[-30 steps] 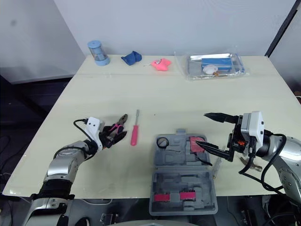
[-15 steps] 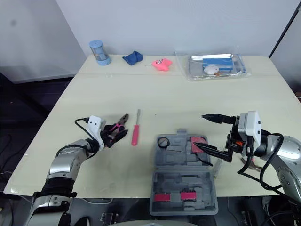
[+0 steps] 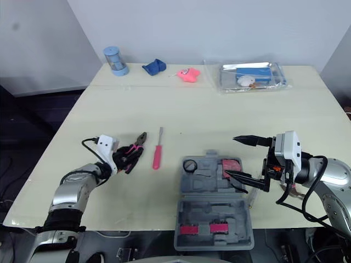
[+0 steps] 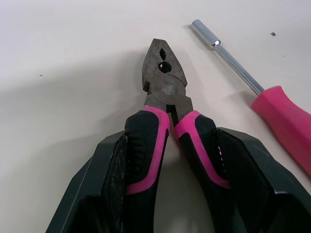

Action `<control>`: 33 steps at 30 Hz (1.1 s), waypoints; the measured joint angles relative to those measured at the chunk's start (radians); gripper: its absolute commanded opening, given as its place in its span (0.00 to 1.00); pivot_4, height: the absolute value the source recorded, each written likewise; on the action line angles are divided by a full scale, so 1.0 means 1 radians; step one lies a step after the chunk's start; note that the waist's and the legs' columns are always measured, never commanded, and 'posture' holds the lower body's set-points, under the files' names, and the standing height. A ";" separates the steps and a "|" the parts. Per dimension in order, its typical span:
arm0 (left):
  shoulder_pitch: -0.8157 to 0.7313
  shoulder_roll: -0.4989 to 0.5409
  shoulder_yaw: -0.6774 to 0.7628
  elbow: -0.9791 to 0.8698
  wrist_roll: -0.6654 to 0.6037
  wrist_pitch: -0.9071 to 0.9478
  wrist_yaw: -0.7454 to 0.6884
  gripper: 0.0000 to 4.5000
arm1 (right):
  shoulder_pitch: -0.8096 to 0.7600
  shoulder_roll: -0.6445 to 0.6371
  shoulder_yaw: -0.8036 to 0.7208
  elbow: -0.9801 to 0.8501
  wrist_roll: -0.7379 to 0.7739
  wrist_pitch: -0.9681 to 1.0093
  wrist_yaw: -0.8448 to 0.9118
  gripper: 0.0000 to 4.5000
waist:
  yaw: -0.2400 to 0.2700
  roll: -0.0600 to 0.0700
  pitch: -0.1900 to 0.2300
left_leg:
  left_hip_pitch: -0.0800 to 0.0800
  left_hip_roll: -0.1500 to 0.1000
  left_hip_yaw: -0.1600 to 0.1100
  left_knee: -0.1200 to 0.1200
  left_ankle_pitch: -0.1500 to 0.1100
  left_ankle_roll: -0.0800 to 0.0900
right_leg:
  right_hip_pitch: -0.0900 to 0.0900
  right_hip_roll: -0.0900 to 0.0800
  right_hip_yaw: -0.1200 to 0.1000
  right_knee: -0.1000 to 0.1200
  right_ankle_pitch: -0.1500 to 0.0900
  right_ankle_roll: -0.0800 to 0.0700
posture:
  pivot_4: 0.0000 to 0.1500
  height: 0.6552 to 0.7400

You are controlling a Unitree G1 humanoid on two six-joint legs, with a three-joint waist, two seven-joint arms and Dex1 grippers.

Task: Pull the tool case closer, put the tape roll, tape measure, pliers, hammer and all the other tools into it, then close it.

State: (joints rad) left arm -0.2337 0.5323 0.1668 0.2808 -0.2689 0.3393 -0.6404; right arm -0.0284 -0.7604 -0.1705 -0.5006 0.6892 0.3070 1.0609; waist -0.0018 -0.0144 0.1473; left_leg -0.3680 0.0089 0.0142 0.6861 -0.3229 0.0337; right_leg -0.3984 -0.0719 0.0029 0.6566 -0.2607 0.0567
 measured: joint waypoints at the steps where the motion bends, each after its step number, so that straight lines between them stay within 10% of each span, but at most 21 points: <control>1: 0.003 0.005 0.001 -0.002 0.000 -0.001 -0.004 0.53 | 0.000 0.000 0.000 0.000 0.000 0.000 0.000 1.00 | -0.001 0.000 0.000 | 0.000 0.000 0.000 0.000 0.000 0.000 | 0.000 0.000 0.000 0.000 0.000 0.000 | 1.00 1.00; 13: -0.120 0.258 -0.158 -0.310 -0.107 0.123 -0.465 0.53 | -0.128 -0.027 0.143 0.057 -0.167 0.019 -0.013 1.00 | 0.013 -0.002 0.002 | -0.015 -0.003 -0.007 0.003 0.003 -0.005 | -0.012 0.004 -0.006 0.002 0.000 0.000 | 1.00 1.00; 33: -0.453 0.088 -0.478 -0.211 -0.026 0.131 -0.682 0.53 | -0.502 0.001 0.512 0.151 -0.528 0.199 -0.066 1.00 | 0.010 -0.001 0.003 | -0.020 -0.004 -0.010 0.014 0.003 -0.003 | -0.012 0.009 -0.008 0.005 0.000 0.000 | 1.00 1.00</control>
State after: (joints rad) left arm -0.6864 0.6203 -0.3114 0.0702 -0.2950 0.4699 -1.3225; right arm -0.5300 -0.7596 0.3412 -0.3500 0.1610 0.5062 0.9953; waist 0.0077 -0.0158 0.1503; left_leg -0.3884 0.0053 0.0039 0.6998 -0.3201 0.0303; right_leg -0.4105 -0.0625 -0.0054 0.6621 -0.2607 0.0565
